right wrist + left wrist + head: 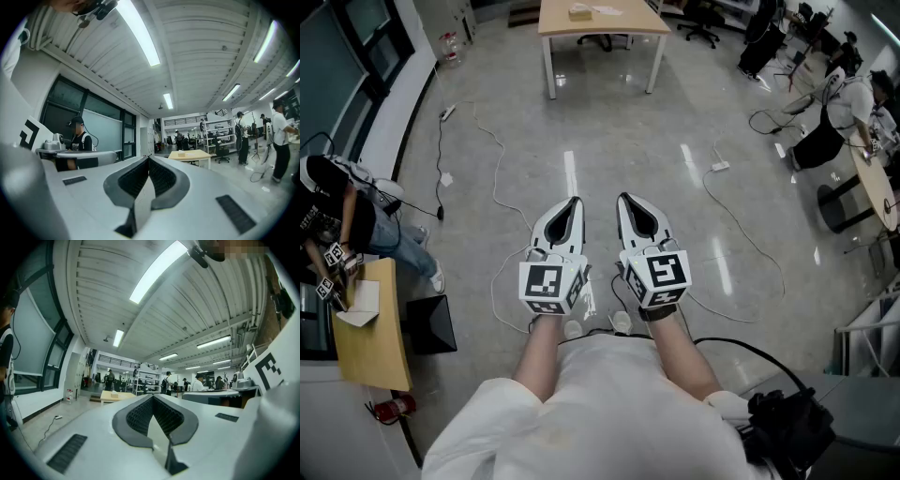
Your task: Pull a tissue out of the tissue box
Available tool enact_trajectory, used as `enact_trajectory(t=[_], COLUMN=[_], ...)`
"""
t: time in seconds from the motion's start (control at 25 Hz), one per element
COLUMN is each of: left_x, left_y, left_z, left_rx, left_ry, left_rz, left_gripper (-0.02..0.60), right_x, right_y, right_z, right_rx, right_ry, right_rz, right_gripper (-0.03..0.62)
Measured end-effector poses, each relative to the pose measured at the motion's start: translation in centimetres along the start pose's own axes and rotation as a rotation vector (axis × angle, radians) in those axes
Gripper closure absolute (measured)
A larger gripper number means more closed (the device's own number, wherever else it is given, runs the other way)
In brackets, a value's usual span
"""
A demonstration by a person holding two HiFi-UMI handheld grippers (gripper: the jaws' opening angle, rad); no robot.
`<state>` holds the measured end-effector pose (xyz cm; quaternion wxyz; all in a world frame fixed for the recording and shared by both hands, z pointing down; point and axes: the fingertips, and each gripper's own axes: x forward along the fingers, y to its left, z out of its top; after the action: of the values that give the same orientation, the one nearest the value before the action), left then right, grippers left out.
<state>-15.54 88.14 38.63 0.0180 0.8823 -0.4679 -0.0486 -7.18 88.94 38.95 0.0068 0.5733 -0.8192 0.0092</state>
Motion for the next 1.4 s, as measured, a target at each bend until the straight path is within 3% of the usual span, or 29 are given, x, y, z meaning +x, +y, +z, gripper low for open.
enact_trajectory(t=[0.2,0.4,0.56,0.72,0.88,1.08,1.28,1.4], left_x=[0.1,2.4,2.4,2.5,3.6,6.4,10.3,12.3], left_y=[-0.9,-4.2,-5.6,-5.9,-3.9,-0.7,4.5,9.0], left_z=[-2.2,-2.0,-1.8,-3.0,-3.8,-4.9,-5.1,-4.4], left_rx=[0.011,0.045,0.026,0.039,0.058,0.075,0.058,0.076], left_ry=[0.026,0.039,-0.008,0.019,0.055,0.067,0.081,0.097], left_rz=[0.007,0.037,0.065,0.099,0.135,0.117,0.119,0.158], left_gripper=[0.583,0.583,0.583,0.583,0.583,0.583,0.583,0.582], right_x=[-1.0,-1.7,-2.0,-1.7,0.6,4.7,10.3,14.1], right_y=[-0.8,-4.8,-6.0,-6.3,-5.9,-5.7,-5.8,-4.9], right_z=[-1.0,-0.3,-0.3,-0.8,-1.3,-2.8,-2.6,-1.6], right_rx=[0.000,-0.015,-0.033,-0.037,-0.012,0.004,-0.023,-0.036], right_ry=[0.000,-0.002,-0.019,-0.029,-0.023,-0.001,0.020,0.004], right_rz=[0.001,0.008,0.066,0.124,0.151,0.153,0.121,0.098], right_gripper=[0.589,0.589,0.591,0.591,0.591,0.591,0.591,0.590])
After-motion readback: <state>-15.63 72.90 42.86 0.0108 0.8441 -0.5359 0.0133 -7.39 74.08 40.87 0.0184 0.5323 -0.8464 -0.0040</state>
